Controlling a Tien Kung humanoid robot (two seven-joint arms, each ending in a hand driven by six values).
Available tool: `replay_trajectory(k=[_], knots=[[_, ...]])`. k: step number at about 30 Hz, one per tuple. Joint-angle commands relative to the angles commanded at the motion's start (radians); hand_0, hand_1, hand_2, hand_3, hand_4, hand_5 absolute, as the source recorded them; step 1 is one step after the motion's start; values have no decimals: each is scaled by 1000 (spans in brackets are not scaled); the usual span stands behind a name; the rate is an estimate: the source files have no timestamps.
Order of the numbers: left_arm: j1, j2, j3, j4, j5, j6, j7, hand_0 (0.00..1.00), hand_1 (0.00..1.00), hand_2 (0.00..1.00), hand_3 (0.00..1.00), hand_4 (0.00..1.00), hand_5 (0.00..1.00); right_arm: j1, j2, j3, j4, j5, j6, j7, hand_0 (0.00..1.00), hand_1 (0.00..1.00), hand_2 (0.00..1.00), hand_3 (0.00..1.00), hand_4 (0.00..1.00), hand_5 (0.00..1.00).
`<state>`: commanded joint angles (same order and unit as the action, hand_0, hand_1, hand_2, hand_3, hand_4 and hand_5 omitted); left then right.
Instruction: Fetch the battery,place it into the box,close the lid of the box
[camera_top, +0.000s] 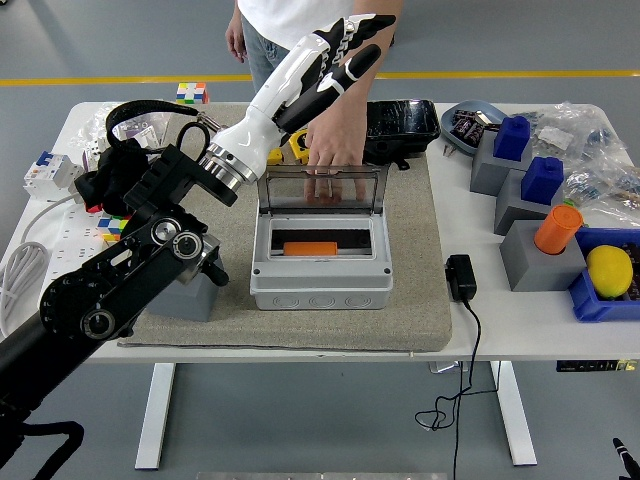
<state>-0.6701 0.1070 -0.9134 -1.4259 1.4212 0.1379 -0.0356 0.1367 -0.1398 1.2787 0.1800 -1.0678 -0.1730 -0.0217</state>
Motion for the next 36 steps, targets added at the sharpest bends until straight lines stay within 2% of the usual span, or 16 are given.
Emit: replay_trajectory(k=[8, 10, 11, 15, 20, 23, 24, 26, 29, 30, 32, 35, 36], knots=[[4, 11, -7, -57, 340, -300, 318, 998, 998, 998, 984, 998, 998, 2, -1, 3, 0, -2, 0, 0, 790, 744, 746, 794, 998, 998], [-2, 14, -4, -49, 418, -348, 376, 998, 998, 998, 984, 998, 998, 2, -1, 4, 0, -4, 1, 0, 790, 744, 746, 794, 998, 998], [-5, 16, -3, -42, 463, -357, 390, 998, 998, 998, 984, 998, 998, 2, -1, 3, 0, -3, 1, 0, 790, 744, 746, 794, 998, 998], [-12, 20, -9, 0, 632, -336, 387, 998, 998, 998, 988, 998, 998, 2, -3, 2, 0, -3, 1, 0, 789, 744, 746, 794, 998, 998], [-8, 26, -17, 41, 840, -370, 402, 998, 998, 998, 949, 998, 998, -1, -3, 5, 0, -6, 0, -1, 788, 744, 746, 794, 998, 998], [-4, 33, -12, 52, 848, -416, 419, 998, 998, 998, 949, 998, 998, -2, -3, 5, 0, -6, 0, -1, 788, 744, 746, 794, 998, 998], [-2, 38, -8, 56, 848, -441, 433, 998, 952, 866, 876, 998, 998, -2, -3, 7, 0, -7, -1, -1, 788, 744, 746, 794, 998, 998], [2, 44, -2, 60, 848, -476, 449, 998, 952, 866, 876, 998, 998, -2, -4, 7, 0, -6, -1, -1, 788, 744, 746, 794, 998, 998], [10, 54, 6, 50, 848, -496, 452, 998, 952, 866, 876, 998, 998, -3, -5, 6, 0, -5, -2, -1, 788, 744, 746, 794, 998, 998], [12, 57, 8, 46, 847, -502, 453, 998, 888, 823, 836, 998, 998, -3, -5, 6, 0, -5, -2, -2, 788, 744, 746, 794, 998, 998], [16, 64, 11, 33, 829, -516, 459, 998, 888, 823, 836, 998, 998, -4, -5, 6, 0, -6, -2, -2, 788, 744, 746, 794, 998, 998], [22, 72, 15, 18, 817, -510, 449, 998, 888, 823, 836, 998, 998, -5, -4, 6, 0, -6, -2, -2, 788, 744, 746, 794, 998, 998], [24, 74, 16, 10, 810, -506, 445, 998, 864, 798, 796, 998, 998, -5, -4, 5, 0, -5, -2, -2, 788, 744, 745, 795, 998, 998]])
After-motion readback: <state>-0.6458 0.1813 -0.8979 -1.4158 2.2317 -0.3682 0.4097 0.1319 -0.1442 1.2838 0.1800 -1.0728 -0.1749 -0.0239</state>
